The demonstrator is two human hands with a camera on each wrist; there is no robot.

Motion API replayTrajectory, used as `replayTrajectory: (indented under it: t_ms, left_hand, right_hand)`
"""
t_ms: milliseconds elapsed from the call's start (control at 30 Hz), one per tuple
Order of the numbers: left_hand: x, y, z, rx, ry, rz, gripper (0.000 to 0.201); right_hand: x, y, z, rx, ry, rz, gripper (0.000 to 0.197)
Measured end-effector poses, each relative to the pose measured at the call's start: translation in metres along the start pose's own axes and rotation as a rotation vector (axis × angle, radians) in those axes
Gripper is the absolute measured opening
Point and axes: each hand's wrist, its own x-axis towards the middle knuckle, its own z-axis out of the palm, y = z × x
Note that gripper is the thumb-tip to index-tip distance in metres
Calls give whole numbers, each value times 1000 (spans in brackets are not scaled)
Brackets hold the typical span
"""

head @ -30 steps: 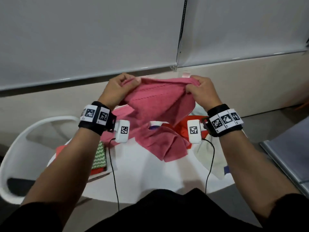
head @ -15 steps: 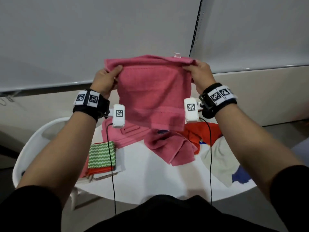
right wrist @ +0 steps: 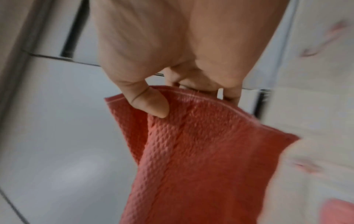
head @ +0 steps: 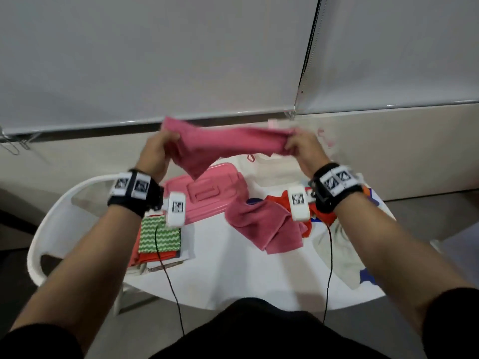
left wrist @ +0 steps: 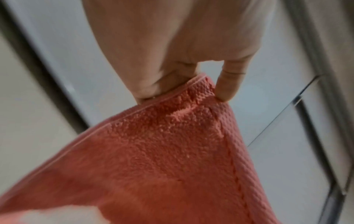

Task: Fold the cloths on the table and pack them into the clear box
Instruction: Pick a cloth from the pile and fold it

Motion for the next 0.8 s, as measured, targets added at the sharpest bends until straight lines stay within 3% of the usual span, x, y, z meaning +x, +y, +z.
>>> replayTrajectory:
  t_ms: [133,200,300,333,400,433,500,567,667,800]
  left_hand:
    - [-79,-116,-11,149,-67,-364,25]
    - [-114,-171,-20,389,-179,-520,38]
    - [-157,-228,-42,718,-411,-747,20]
    - [-166,-249,-51,781,-457,-786,35]
    - [-179,-270,-61,801,-448,-803,59]
    - [-183,-270,-61,827,-439,-797,63]
    - [-188,-259,-55,884,-477,-775,59]
    - [-190,-250,-49,955,-530,-759,49]
    - [-199,-252,-46,1013,-591,-788,56]
    - [-209,-263,-54,910,-581,-771,40]
  right_hand:
    - [-65,126,-22,-363,-142,330,16]
    - [-100,182,-36,-599,-334,487,10]
    - [-140,232,-54,-862,-645,638,12]
    - [-146,238,-59,-904,-657,655,11]
    - [-152,235,-64,-927,-620,676,12]
    - [-153,234,-65,-939,-618,684,26]
    - [-157,233,-65,-941,-648,736,41]
    - [-164,237,-61,-984,-722,818,32]
    - [-178,251,-60,-1088,-863,859,33]
    - [-178,255,-66,-1019,-717,742,42]
